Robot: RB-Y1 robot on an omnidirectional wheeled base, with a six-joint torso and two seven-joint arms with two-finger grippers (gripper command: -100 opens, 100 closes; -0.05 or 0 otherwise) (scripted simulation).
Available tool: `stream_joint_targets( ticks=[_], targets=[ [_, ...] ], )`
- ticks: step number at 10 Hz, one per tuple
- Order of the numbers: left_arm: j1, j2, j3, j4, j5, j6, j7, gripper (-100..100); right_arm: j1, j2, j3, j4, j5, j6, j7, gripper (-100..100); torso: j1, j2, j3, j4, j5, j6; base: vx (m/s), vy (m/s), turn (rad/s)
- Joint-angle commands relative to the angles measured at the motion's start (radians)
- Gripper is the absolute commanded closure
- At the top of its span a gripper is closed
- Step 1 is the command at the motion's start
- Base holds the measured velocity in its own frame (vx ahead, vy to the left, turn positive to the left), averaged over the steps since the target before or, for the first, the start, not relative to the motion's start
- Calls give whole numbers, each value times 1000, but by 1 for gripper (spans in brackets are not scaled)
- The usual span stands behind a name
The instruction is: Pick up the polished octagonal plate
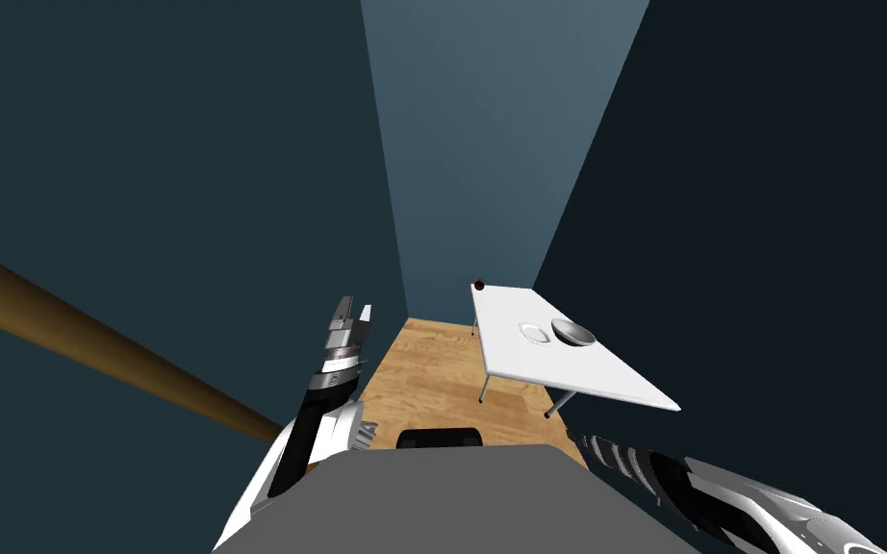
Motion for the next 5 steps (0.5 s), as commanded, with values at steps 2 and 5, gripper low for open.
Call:
stream_joint_targets(
  ticks=[2,5],
  targets=[
    [0,0,0,0,0,0,0,0,-32,-41,50,47,13,-3,-6,-100,1,-1,0,0,1,0,68,69,106],
    [0,0,0,0,0,0,0,0,-90,-125,146,140,42,-5,-11,-100,2,-6,-3,-1,1,-1,150,73,200]
  ],
)
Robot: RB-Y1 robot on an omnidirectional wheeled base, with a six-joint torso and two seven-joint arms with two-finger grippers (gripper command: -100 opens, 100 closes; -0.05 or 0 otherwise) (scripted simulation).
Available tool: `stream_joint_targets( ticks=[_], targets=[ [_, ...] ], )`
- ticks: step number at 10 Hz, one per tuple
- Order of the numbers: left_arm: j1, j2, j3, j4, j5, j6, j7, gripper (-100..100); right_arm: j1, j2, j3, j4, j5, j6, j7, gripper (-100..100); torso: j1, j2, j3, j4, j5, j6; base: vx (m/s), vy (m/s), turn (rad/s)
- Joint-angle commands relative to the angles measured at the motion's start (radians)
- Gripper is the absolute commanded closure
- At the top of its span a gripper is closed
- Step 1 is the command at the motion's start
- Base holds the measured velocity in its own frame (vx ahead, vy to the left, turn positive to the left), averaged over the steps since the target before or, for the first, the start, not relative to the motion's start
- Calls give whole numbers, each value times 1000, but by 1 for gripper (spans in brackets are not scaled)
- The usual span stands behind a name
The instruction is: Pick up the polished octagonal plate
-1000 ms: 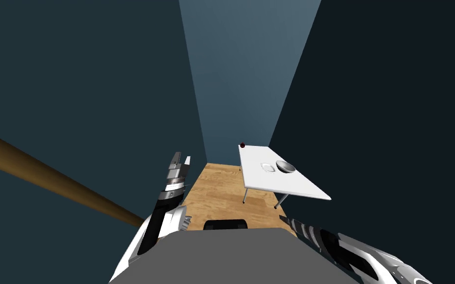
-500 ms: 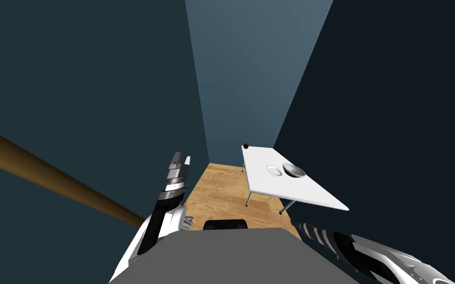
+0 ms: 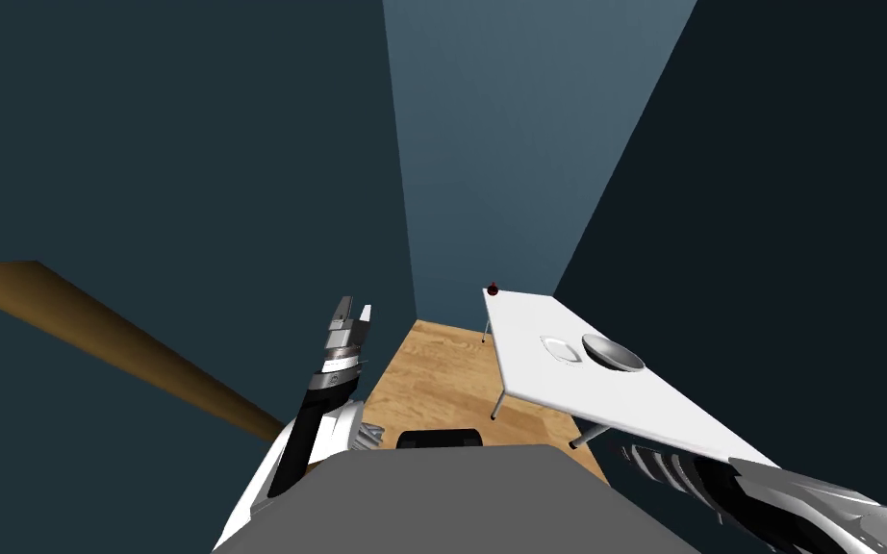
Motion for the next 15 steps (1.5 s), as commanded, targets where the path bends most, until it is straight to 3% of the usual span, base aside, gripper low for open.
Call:
stream_joint_targets(
  ticks=[1,6,9,10,11,12,14,15],
  targets=[
    [0,0,0,0,0,0,0,0,-28,-18,34,11,12,8,-12,-100,0,0,0,0,0,0,136,31,52],
    [0,0,0,0,0,0,0,0,-109,-69,148,107,54,11,-21,-100,-5,-6,-4,-1,-2,0,220,-3,210],
    [0,0,0,0,0,0,0,0,-138,-65,182,133,68,16,-24,-100,-6,-1,-1,0,-2,0,191,-49,171],
    [0,0,0,0,0,0,0,0,-133,-65,176,131,66,14,-23,-100,-5,-1,-1,0,-2,0,89,-24,43],
    [0,0,0,0,0,0,0,0,-135,-64,177,132,67,13,-24,0,-4,4,2,1,-2,1,17,-5,-1],
    [0,0,0,0,0,0,0,0,-126,-33,165,156,68,21,-25,-100,-3,9,5,2,-1,2,-14,-26,109],
    [0,0,0,0,0,0,0,0,-114,6,150,185,69,32,-26,-100,-5,15,8,3,-2,2,-41,-55,114],
    [0,0,0,0,0,0,0,0,-124,-4,159,187,72,19,-29,-100,-6,15,9,3,-2,2,-18,-28,25]
  ],
)
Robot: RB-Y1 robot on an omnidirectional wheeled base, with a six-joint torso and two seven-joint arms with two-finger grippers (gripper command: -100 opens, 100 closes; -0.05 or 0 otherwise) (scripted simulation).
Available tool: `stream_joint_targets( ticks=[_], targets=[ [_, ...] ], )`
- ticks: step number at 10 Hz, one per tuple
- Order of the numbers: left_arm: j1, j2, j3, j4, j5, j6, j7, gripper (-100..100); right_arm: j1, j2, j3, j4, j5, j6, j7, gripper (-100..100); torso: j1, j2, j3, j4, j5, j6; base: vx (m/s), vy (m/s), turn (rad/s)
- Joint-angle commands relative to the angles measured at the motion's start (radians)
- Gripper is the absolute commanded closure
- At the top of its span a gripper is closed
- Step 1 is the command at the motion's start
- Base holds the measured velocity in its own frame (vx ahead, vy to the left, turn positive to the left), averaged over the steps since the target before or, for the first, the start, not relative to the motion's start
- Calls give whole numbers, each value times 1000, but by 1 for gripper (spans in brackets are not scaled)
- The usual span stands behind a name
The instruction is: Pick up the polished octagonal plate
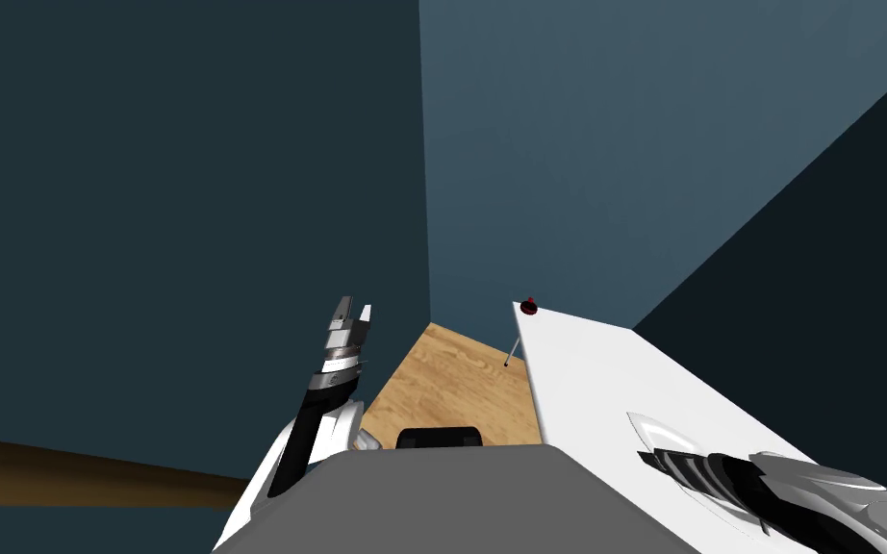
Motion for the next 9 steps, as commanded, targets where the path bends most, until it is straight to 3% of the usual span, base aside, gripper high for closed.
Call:
stream_joint_targets(
  ticks=[1,5,6,7,9],
  targets=[
    [0,0,0,0,0,0,0,0,0,0,0,0,0,0,0,100,0,0,0,0,0,0,-3,-5,-4],
    [0,0,0,0,0,0,0,0,0,-1,0,0,0,1,0,100,1,-1,-1,0,0,0,0,0,0],
    [0,0,0,0,0,0,0,0,0,-1,0,0,0,1,0,0,1,-1,-1,0,0,0,0,0,0],
    [0,0,0,0,0,0,0,0,1,-24,3,-29,-4,4,4,100,1,-2,-1,0,0,0,16,23,-93],
    [0,0,0,0,0,0,0,0,-11,-63,18,-58,-5,-6,5,100,4,-3,-2,-1,1,1,40,54,-140]
  ],
)
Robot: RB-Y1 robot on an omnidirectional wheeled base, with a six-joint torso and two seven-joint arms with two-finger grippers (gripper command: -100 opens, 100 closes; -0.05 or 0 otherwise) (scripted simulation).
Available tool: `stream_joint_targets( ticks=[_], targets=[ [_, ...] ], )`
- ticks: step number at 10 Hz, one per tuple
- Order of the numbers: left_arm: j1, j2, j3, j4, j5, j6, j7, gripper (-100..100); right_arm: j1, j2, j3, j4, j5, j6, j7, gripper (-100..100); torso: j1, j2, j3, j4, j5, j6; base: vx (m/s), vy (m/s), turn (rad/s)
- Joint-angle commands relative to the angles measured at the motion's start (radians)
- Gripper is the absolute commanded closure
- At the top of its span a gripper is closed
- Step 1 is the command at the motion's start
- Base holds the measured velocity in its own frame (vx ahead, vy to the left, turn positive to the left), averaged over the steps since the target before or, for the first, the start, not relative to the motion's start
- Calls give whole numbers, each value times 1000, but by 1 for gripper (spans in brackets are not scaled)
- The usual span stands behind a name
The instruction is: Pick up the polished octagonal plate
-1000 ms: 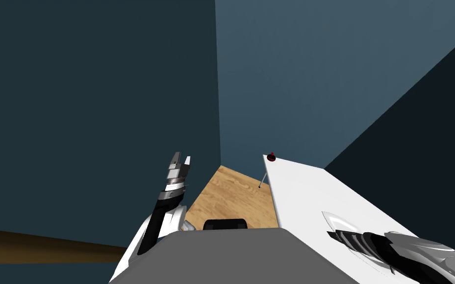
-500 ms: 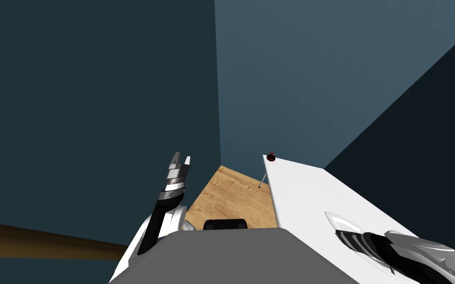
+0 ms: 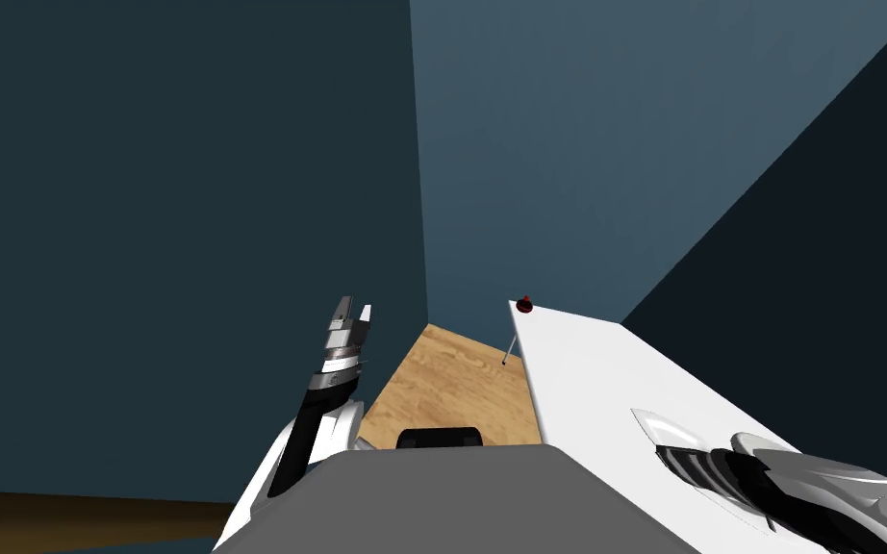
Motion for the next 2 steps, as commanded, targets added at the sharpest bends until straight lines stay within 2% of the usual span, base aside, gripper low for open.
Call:
stream_joint_targets(
  ticks=[1,2],
  targets=[
    [0,0,0,0,0,0,0,0,0,0,0,0,0,0,0,100,0,0,0,0,0,0,15,26,-17],
    [0,0,0,0,0,0,0,0,0,-2,1,-2,0,-1,0,0,-2,1,0,0,-1,-1,2,6,2]
  ],
)
